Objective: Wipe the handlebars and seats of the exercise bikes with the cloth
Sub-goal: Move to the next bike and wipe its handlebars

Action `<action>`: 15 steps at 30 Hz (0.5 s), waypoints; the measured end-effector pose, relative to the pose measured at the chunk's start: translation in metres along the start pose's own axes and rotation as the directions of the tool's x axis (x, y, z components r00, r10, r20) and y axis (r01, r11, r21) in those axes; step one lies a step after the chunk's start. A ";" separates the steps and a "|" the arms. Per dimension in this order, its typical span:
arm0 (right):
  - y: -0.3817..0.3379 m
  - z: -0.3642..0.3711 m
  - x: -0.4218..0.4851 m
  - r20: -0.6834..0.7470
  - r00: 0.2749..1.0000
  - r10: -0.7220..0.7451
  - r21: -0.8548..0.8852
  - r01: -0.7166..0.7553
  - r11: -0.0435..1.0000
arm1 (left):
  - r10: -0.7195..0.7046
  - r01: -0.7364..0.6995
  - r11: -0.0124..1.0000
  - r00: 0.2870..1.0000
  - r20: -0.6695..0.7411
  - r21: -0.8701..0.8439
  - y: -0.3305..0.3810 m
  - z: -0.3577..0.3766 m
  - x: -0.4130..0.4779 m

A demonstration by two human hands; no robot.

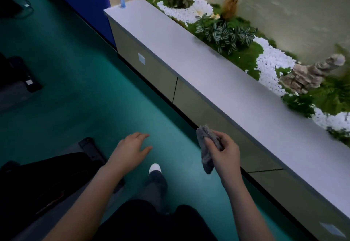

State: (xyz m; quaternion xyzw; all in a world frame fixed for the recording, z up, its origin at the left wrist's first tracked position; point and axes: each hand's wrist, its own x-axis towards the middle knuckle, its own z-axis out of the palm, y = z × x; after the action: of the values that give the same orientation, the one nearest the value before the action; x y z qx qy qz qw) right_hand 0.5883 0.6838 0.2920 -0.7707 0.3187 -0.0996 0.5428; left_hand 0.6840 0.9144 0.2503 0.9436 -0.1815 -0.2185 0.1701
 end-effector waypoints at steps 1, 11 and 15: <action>-0.009 0.007 0.015 0.022 1.000 -0.008 -0.004 0.009 1.000 | -0.008 0.008 1.000 1.000 -0.017 -0.020 -0.003 -0.008 0.015; -0.092 0.088 0.127 0.201 0.957 -0.210 -0.010 0.216 0.976 | -0.113 0.098 0.988 0.986 -0.122 -0.122 -0.040 -0.085 0.105; -0.111 0.115 0.159 0.270 0.929 -0.253 0.030 0.255 0.967 | -0.189 0.171 0.974 0.975 -0.118 -0.148 -0.054 -0.100 0.118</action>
State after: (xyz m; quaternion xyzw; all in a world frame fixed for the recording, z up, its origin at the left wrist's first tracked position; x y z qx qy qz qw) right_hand 0.8114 0.7003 0.3163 -0.8133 0.1391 -0.0612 0.5617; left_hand 0.8454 0.9365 0.2722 0.9545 -0.0679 -0.1826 0.2257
